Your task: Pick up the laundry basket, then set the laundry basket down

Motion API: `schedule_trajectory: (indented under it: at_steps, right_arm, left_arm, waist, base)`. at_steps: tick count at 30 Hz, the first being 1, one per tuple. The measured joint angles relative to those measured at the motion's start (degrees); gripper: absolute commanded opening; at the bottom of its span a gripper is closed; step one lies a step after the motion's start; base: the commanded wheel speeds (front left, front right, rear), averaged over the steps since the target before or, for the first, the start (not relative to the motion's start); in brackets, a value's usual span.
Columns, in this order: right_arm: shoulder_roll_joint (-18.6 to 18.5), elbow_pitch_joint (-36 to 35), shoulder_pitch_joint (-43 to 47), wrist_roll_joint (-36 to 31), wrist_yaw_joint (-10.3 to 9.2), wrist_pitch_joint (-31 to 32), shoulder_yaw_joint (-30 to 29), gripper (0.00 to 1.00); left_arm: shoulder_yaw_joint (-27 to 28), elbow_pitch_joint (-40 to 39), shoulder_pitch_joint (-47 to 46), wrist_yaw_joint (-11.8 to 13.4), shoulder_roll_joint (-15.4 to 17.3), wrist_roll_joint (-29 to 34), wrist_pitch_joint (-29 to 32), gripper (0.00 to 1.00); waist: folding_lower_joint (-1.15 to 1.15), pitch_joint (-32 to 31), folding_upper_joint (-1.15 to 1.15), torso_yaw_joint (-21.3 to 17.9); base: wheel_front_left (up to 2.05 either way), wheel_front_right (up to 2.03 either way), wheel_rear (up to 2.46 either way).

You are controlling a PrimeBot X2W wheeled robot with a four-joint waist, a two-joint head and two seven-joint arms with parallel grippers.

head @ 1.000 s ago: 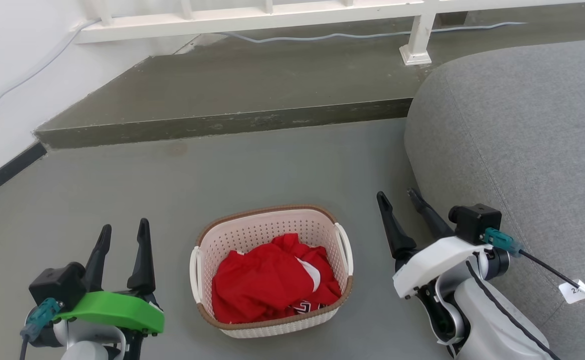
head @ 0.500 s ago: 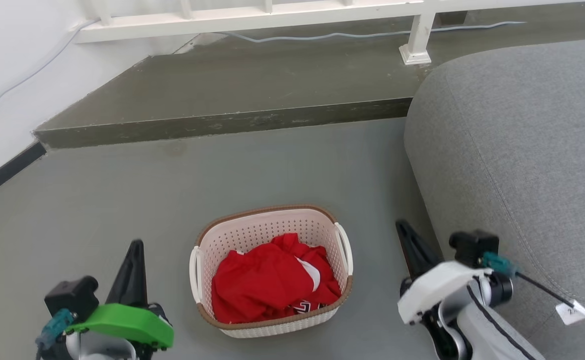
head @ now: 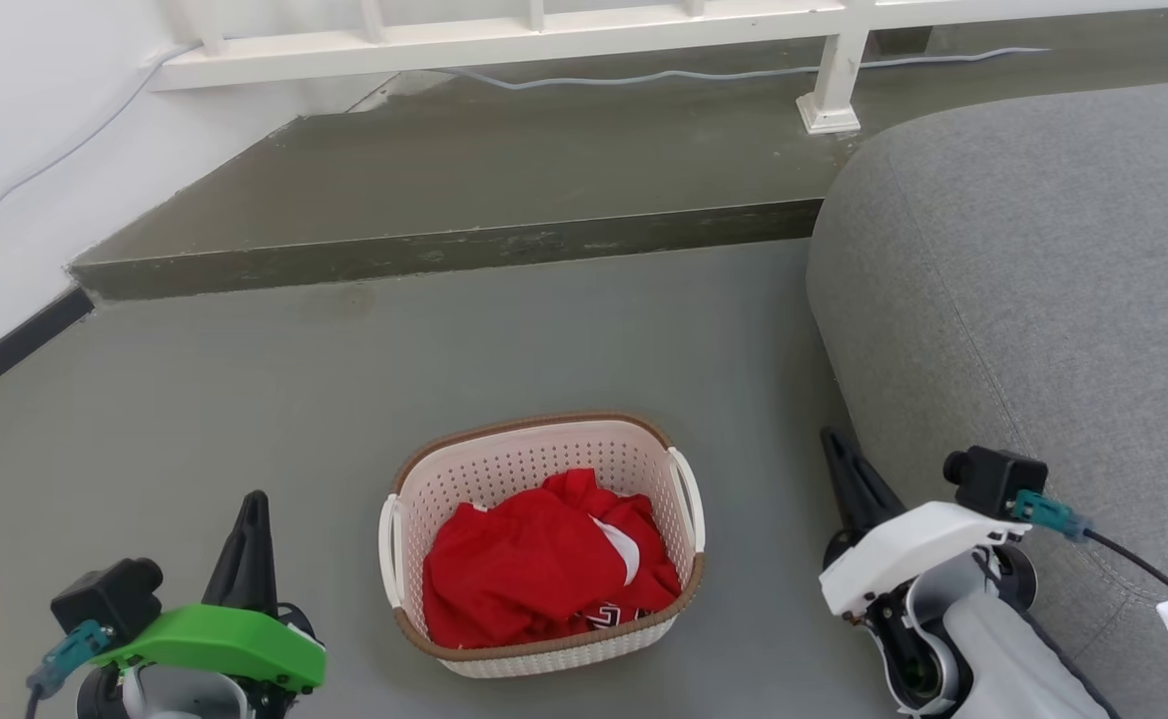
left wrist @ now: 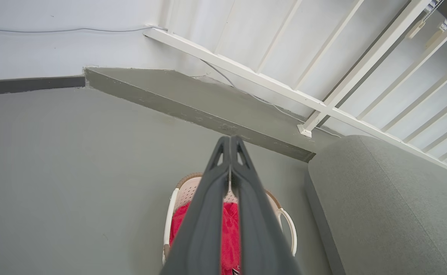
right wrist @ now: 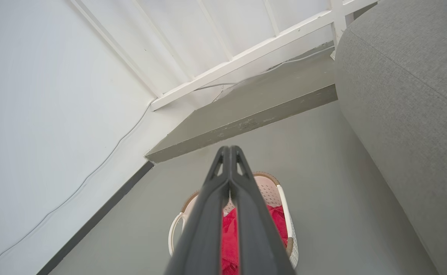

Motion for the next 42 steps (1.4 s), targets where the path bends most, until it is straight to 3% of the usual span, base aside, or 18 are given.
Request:
schedule_trajectory:
  at_steps: [42]
  right_arm:
    - [0.86,-3.66,1.71,25.31,3.36,8.22,-13.94,0.00]
  left_arm:
    - [5.71,0.23,-0.23,-1.48,-0.94,-25.14,8.58,0.00]
  waist:
    - [0.00,-0.81,0.00,0.09]
  base:
    - [0.00,0.00,0.00]
